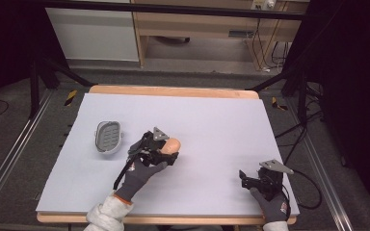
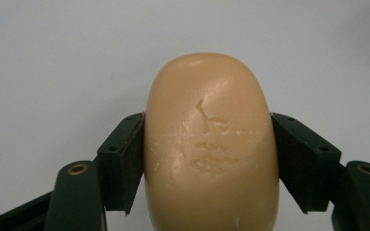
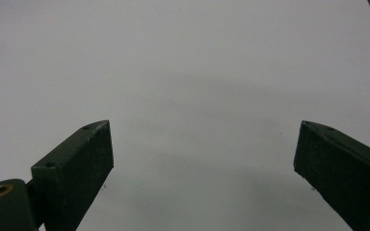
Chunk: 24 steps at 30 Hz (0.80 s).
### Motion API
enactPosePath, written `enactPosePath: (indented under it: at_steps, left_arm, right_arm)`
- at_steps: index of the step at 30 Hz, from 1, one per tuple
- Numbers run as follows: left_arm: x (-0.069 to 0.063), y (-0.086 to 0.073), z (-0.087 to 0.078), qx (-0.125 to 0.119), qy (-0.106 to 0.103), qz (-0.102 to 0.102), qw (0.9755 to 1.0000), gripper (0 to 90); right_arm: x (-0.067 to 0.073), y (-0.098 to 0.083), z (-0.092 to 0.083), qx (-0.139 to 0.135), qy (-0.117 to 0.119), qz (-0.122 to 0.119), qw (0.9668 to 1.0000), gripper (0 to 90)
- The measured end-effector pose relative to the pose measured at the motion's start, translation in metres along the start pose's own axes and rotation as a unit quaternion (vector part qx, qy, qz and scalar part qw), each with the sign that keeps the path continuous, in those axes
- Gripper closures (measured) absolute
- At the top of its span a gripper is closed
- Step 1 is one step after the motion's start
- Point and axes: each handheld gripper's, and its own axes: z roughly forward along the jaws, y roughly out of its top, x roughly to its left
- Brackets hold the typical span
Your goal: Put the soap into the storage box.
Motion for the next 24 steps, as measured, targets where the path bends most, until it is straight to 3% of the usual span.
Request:
enactPosePath:
  at_steps: [13,24]
  left_arm:
    - [0.039,-0.012,-0.036,-0.030,0.026,-0.038,0.9985,31.2]
    - [0.071,-0.027,-0.055,-0.034,0.054,-0.059,0.9962,31.2]
  right_arm:
    - [0.000,0.000,0.000,0.000,-0.002,0.001,1.0000,6.9]
    - [0.000,0.000,0.000,0.000,-0.002,-0.001,1.0000,6.9]
